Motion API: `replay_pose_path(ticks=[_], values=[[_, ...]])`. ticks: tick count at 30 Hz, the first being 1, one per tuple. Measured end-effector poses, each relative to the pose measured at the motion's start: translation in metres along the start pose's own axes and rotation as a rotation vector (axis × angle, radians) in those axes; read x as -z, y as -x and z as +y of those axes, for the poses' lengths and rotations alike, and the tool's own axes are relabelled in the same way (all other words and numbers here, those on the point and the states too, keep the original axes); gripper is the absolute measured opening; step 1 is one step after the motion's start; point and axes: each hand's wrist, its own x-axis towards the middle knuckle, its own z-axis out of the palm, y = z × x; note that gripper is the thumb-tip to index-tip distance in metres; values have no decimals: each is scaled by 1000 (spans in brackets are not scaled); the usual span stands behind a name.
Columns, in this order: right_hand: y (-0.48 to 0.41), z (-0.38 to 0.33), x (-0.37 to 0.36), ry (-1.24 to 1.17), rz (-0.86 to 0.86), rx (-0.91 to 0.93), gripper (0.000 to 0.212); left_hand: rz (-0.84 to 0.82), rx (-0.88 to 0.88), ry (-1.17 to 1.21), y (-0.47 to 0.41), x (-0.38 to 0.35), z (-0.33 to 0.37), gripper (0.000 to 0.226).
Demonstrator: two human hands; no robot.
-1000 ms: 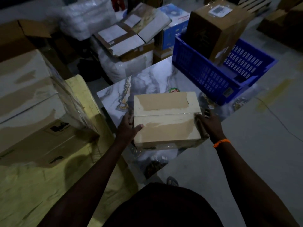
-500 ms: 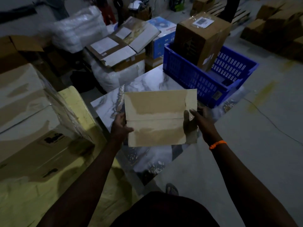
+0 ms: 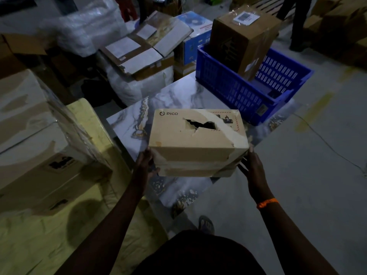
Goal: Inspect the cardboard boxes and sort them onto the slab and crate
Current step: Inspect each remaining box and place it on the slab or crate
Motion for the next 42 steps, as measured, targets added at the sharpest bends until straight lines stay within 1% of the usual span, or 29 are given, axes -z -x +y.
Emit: replay_pose_path(ticks=[1, 2, 4, 5, 6, 8, 11, 12, 14, 15, 18, 19, 21, 23, 24, 26, 29, 31, 32, 33, 34, 35, 37, 39, 41, 42], values=[[2, 2, 0, -10, 0, 0, 33, 11, 12, 15, -1, 1, -2, 26], [4, 3, 0, -15, -1, 0, 30, 27, 25, 53, 1, 1, -3, 30], [8, 8, 0, -22, 4, -5, 29, 43, 41, 93, 3, 3, -5, 59], [9, 10, 0, -25, 4, -10, 30, 45, 39, 75, 6, 3, -4, 70], [10, 11, 1, -25, 5, -14, 31, 56, 23, 57, 6, 4, -4, 72], [11, 11, 2, -23, 2, -14, 32, 66, 38, 43, 8, 5, -1, 68], [9, 3, 2, -7, 6, 10, 30, -14, 23, -26, 7, 7, 12, 75], [7, -2, 1, 1, 5, 26, 32, -31, -13, -64, 6, 6, 18, 67], [3, -13, -1, 22, -1, 52, 36, -39, -89, -125, 2, 3, 28, 38], [1, -18, -2, 32, -4, 61, 35, -29, -110, -149, -2, 1, 30, 30], [1, -30, -10, 65, -9, 118, 20, -12, -139, -181, -5, -8, 34, 24], [0, -30, -10, 78, -10, 137, 21, 0, -134, -167, -6, -9, 33, 21], [0, -24, -10, 103, -13, 162, 35, 33, -137, -160, -6, -10, 29, 17], [1, -17, -8, 105, -15, 154, 56, 50, -150, -173, -3, -11, 28, 21], [2, -14, -7, 104, -13, 134, 62, 47, -149, -180, -2, -10, 27, 23], [3, -13, -7, 99, -8, 125, 62, 33, -137, -186, -1, -10, 27, 23], [5, -14, -6, 96, -23, 128, 49, -2, -118, -183, 0, -7, 28, 18], [7, -17, -6, 92, -69, 127, 42, -52, -81, -181, 0, -5, 29, 15], [8, -18, -7, 98, -107, 128, 46, -80, -71, -188, -1, -2, 30, 14], [9, -20, -9, 108, -144, 134, 55, -100, -67, -189, -2, 0, 32, 14], [10, -22, -10, 112, -174, 143, 61, -120, -68, -200, -4, 5, 33, 17], [9, -23, -10, 106, -193, 154, 62, -146, -76, -205, -6, 9, 34, 24], [3, -24, -7, 106, -201, 213, 58, -221, -115, -216, -10, 18, 36, 43], [-4, -24, -1, 138, -205, 260, 66, -265, -153, -257, -12, 25, 32, 59], [-8, -24, 4, 170, -197, 280, 76, -235, -147, -255, -8, 26, 24, 62], [-8, -24, 6, 171, -198, 284, 76, -206, -124, -236, -7, 28, 16, 63]])
